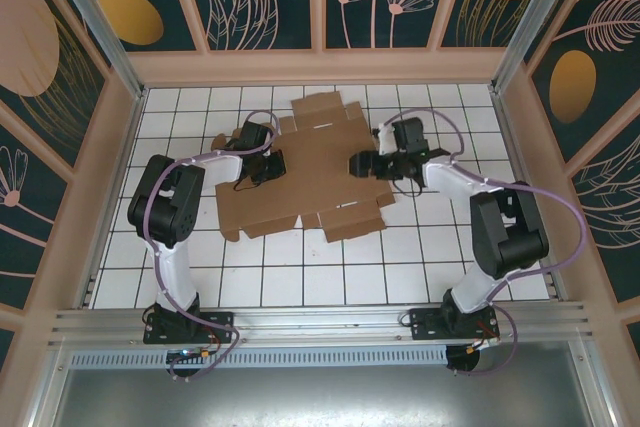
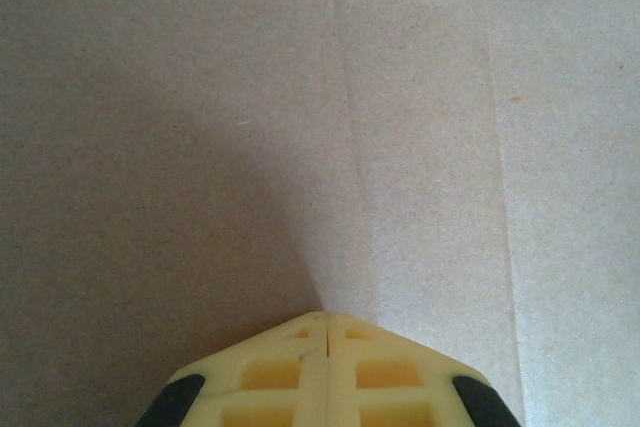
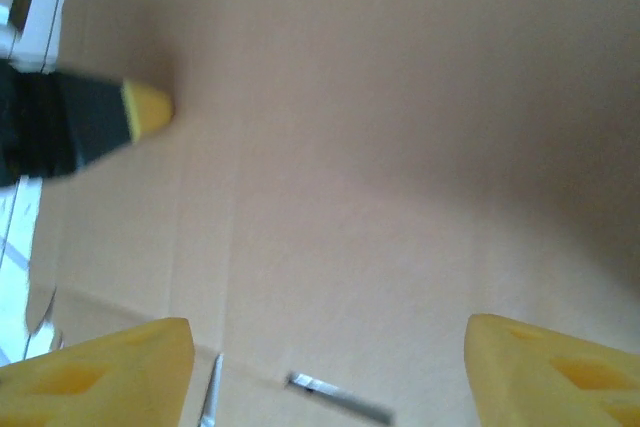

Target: Fold the paper box

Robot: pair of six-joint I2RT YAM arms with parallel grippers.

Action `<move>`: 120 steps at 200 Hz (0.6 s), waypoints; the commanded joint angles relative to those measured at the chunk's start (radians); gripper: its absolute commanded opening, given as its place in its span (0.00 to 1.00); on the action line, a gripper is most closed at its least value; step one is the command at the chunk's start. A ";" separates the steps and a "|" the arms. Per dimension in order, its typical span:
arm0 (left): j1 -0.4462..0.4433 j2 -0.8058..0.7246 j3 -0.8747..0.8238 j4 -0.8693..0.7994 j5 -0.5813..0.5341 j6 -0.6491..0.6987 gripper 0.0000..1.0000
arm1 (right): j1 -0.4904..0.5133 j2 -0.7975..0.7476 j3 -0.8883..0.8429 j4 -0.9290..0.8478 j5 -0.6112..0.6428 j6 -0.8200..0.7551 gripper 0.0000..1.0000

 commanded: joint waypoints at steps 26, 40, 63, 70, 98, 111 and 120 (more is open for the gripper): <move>-0.003 0.038 -0.027 -0.052 0.012 0.051 0.00 | -0.103 0.182 0.186 -0.071 0.157 -0.099 0.80; -0.002 0.039 -0.026 -0.055 0.007 0.056 0.00 | -0.121 0.223 0.220 -0.088 0.142 -0.108 0.81; -0.003 0.040 -0.029 -0.053 0.010 0.059 0.00 | -0.148 0.288 0.243 -0.102 -0.045 -0.124 0.81; -0.003 0.040 -0.030 -0.049 0.016 0.062 0.00 | -0.151 0.305 0.248 -0.109 -0.095 -0.132 0.80; -0.003 0.045 -0.043 -0.030 0.053 0.069 0.00 | -0.155 0.354 0.253 -0.130 -0.165 -0.140 0.79; -0.002 0.047 -0.046 -0.025 0.068 0.073 0.00 | -0.158 0.365 0.250 -0.126 -0.186 -0.134 0.77; -0.003 0.050 -0.046 -0.022 0.075 0.076 0.00 | -0.161 0.376 0.248 -0.126 -0.215 -0.133 0.76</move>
